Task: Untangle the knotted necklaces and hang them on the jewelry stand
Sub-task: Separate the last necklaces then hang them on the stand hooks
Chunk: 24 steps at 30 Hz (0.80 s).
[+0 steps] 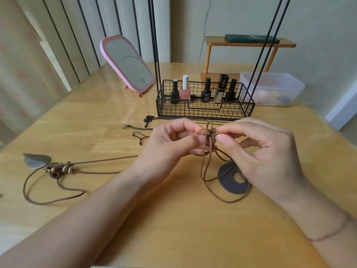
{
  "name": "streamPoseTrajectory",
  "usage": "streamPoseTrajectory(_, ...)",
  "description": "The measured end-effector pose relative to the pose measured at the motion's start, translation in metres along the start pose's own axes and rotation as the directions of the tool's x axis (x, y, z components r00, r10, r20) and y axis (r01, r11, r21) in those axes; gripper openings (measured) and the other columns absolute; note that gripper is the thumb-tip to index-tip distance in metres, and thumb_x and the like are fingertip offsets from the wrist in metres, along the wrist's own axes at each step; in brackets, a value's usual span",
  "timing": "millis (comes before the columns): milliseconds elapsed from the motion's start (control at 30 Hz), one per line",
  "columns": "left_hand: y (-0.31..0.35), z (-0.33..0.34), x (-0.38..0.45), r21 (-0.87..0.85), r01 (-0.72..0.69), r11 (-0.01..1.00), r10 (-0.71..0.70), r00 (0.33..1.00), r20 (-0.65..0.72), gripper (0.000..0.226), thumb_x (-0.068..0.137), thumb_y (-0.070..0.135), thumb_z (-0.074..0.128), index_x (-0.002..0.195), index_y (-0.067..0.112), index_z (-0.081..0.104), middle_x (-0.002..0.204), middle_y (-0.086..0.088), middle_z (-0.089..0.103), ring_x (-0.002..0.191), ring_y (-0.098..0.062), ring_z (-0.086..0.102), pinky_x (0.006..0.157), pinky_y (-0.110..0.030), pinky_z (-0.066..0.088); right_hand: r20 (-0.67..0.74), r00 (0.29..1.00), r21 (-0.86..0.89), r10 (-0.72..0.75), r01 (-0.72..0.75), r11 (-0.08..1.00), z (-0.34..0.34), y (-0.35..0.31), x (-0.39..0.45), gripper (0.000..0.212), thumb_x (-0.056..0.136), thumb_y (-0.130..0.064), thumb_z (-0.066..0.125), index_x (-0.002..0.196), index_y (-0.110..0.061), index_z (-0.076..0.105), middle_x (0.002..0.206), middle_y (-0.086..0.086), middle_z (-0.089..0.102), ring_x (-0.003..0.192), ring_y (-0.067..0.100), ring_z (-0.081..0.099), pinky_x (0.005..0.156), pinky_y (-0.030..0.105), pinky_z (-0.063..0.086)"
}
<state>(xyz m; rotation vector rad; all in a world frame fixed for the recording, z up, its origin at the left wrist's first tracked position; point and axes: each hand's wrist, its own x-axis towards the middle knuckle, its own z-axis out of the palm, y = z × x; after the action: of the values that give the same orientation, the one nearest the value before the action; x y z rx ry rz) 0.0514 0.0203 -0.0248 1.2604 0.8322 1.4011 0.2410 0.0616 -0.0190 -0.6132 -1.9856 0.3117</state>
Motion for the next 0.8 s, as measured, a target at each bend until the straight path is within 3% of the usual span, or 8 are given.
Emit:
streamPoseTrajectory(133,-0.0007,0.0005,-0.0002,0.048,-0.033,0.998,0.030,0.998,0.056,0.007,0.078,0.017,0.069,0.080,0.022,0.074,0.078,-0.003,0.072,0.073,-0.013,0.068,0.077,-0.030,0.056,0.025,0.999,-0.015,-0.038,0.038,0.999,-0.0016,-0.0013,0.0001,0.012,0.088,-0.011,0.071,0.098,-0.009,0.077,0.088,-0.001,0.073,0.080,0.010,0.067,0.057,0.029,0.053)
streamPoseTrajectory(267,0.0017,0.0015,-0.0019,0.054,-0.043,0.998,0.039,0.996,0.078,0.010,0.082,0.024,0.065,0.079,0.020,0.074,0.078,-0.003,0.070,0.076,-0.018,0.066,0.076,-0.030,0.053,0.022,0.992,-0.086,-0.123,0.124,0.989,-0.0012,-0.0013,-0.0014,0.013,0.086,-0.010,0.072,0.097,-0.006,0.078,0.091,0.002,0.074,0.077,0.014,0.068,0.061,0.031,0.055)
streamPoseTrajectory(367,0.0016,0.0049,-0.0027,0.169,-0.105,0.980,0.099,0.994,0.042,0.009,0.083,0.014,0.077,0.079,0.010,0.069,0.073,0.002,0.071,0.070,-0.010,0.067,0.070,-0.022,0.052,0.022,0.984,-0.153,-0.178,0.179,0.972,0.0013,-0.0022,-0.0028,0.013,0.085,-0.009,0.073,0.096,-0.006,0.079,0.092,0.003,0.075,0.081,0.019,0.069,0.068,0.032,0.056)
streamPoseTrajectory(500,-0.0015,0.0055,-0.0017,0.191,-0.140,0.972,0.140,0.990,0.015,0.013,0.077,-0.007,0.066,0.078,0.006,0.064,0.069,0.004,0.070,0.067,-0.007,0.069,0.068,-0.019,0.053,-0.035,0.996,-0.161,-0.085,0.078,0.984,0.0004,-0.0030,-0.0026,0.013,0.082,-0.012,0.075,0.094,-0.010,0.079,0.086,-0.001,0.074,0.078,0.017,0.067,0.057,0.036,0.053)
streamPoseTrajectory(667,-0.0039,0.0039,-0.0028,0.303,-0.184,0.935,0.179,0.983,0.043,0.019,0.078,-0.013,0.067,0.079,0.006,0.065,0.074,0.003,0.070,0.070,-0.006,0.067,0.069,-0.018,0.053,-0.041,0.999,-0.201,-0.025,0.016,0.979,0.0020,-0.0063,-0.0037,0.013,0.081,-0.019,0.072,0.088,-0.013,0.081,0.077,-0.002,0.074,0.066,0.015,0.066,0.054,0.035,0.053)
streamPoseTrajectory(800,-0.0053,0.0025,-0.0047,0.493,-0.220,0.842,0.198,0.975,0.097,0.022,0.081,-0.008,0.071,0.081,0.014,0.068,0.081,0.005,0.071,0.075,-0.007,0.068,0.077,-0.021,0.054,-0.049,0.998,-0.317,-0.029,0.012,0.948,0.0033,-0.0090,-0.0056,0.016,0.080,-0.023,0.067,0.079,-0.016,0.081,0.067,-0.003,0.072,0.056,0.015,0.063,0.049,0.034,0.053)
